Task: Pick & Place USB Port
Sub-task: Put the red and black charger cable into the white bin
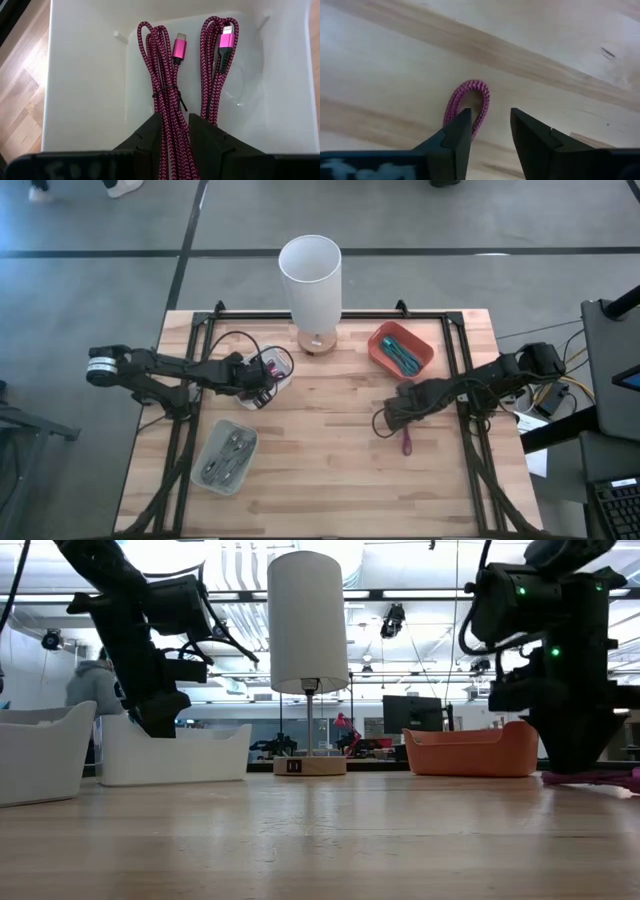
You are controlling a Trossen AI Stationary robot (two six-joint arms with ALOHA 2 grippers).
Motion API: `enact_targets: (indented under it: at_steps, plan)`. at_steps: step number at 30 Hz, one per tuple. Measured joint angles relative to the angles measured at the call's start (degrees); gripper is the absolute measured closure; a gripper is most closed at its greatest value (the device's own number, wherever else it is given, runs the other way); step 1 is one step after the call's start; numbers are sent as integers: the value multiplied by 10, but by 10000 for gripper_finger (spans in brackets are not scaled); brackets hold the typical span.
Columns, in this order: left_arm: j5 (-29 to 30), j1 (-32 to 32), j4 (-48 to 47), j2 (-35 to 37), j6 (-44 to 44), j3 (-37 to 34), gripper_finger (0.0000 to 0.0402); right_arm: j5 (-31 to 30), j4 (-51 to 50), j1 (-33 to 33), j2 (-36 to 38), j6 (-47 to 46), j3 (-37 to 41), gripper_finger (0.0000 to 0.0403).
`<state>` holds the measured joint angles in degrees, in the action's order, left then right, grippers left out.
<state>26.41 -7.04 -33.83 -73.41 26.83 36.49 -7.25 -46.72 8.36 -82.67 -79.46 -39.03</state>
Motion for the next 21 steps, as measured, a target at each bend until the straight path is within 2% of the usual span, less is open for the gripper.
enact_targets:
  at_steps: [6, 17, 21]
  plan:
    - [0, 0, 0, 0, 0, 0, 307, -9, 34, 0, 2, -12, 31, 277]
    - [0, 0, 0, 0, 0, 0, 307, -22, 41, 0, -1, 36, 18, 382]
    - [0, 0, 1, 0, 0, 0, 307, -28, 76, 0, -1, 75, 7, 391]
